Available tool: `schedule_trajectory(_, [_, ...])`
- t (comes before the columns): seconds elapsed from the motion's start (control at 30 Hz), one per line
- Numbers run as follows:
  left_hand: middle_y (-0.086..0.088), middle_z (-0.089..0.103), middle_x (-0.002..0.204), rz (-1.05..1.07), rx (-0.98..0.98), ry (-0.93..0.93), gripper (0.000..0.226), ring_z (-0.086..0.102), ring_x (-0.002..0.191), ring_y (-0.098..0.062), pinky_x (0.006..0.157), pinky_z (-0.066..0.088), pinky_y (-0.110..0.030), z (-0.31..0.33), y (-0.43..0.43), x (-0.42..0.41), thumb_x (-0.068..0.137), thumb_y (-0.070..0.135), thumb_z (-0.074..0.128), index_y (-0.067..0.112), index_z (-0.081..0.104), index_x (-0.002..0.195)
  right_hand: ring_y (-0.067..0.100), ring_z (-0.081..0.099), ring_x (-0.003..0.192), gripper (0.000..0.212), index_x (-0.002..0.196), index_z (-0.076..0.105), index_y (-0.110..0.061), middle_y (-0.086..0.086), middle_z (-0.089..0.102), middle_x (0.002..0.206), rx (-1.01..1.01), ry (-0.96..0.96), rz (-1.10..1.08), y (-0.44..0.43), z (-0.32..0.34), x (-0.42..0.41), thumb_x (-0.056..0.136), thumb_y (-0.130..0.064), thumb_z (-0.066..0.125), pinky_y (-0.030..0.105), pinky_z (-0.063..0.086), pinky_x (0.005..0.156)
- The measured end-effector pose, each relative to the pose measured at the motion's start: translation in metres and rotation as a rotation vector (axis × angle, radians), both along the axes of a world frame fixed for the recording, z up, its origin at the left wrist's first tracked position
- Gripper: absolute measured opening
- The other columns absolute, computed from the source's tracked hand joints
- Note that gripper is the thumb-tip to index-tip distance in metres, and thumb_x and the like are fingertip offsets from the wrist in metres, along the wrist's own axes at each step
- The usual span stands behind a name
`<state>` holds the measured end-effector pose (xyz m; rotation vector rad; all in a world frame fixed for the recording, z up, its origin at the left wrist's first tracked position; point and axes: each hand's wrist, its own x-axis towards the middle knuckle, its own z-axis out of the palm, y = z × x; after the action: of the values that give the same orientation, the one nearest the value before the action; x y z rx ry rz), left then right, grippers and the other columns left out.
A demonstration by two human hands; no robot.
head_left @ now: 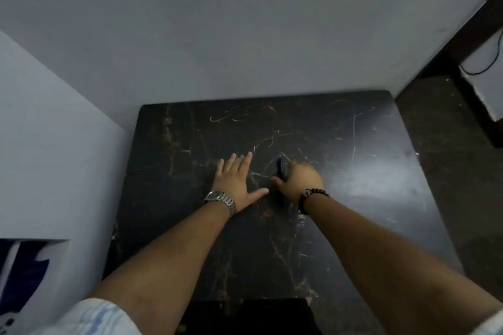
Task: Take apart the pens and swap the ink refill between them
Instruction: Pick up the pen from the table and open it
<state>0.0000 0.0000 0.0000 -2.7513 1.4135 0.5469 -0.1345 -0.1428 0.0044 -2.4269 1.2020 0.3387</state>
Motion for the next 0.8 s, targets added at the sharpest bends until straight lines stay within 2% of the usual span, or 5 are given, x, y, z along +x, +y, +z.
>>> schedule_trajectory(0.13, [0.003,0.071,0.111,0.029,-0.004,0.086,0.057,0.066,0.101,-0.019,0.083,0.056,-0.039,0.002,0.004,0.009,0.084,0.069,0.05,0.029,0.063,0.122,0.025,0.065,0.082,0.039,0.109,0.064,-0.014,0.006,0.065,0.092,0.087,0.005,-0.163,0.002,0.0,0.007,0.09,-0.047,0.059,0.044,0.062,0.072])
schedule_trajectory(0.5, [0.019,0.067,0.065,0.499,-0.305,0.475,0.014,0.063,0.063,0.005,0.049,0.04,-0.01,-0.032,0.014,-0.002,0.085,0.042,0.068,0.041,0.065,0.071,0.028,0.067,0.08,0.024,0.101,0.069,-0.009,0.013,0.068,0.095,0.218,0.025,-0.27,-0.003,-0.027,0.029,0.092,-0.029,0.059,0.042,0.062,0.072])
schedule_trajectory(0.57, [0.019,0.07,0.071,0.56,-0.355,0.579,0.01,0.065,0.069,0.007,0.053,0.043,-0.006,-0.032,0.005,-0.004,0.088,0.037,0.069,0.039,0.069,0.078,0.025,0.067,0.076,0.025,0.096,0.07,-0.012,0.009,0.068,0.089,0.236,0.001,-0.273,-0.001,-0.025,0.031,0.091,-0.034,0.06,0.04,0.061,0.069])
schedule_trajectory(0.7, [0.001,0.076,0.108,0.645,-0.443,0.83,0.028,0.071,0.098,-0.017,0.083,0.057,-0.033,-0.021,-0.02,-0.009,0.093,0.033,0.066,0.02,0.073,0.116,0.016,0.064,0.064,0.023,0.078,0.067,-0.023,-0.002,0.067,0.07,0.216,-0.136,-0.218,0.015,-0.014,0.021,0.084,-0.044,0.064,0.037,0.061,0.061])
schedule_trajectory(0.8, [-0.003,0.078,0.106,0.638,-0.536,0.943,0.028,0.071,0.098,-0.017,0.092,0.056,-0.036,-0.007,-0.036,-0.014,0.091,0.026,0.072,0.012,0.075,0.115,0.007,0.057,0.056,0.021,0.068,0.058,-0.028,-0.008,0.06,0.061,0.164,-0.237,-0.136,0.027,-0.004,0.004,0.08,-0.043,0.064,0.025,0.047,0.048])
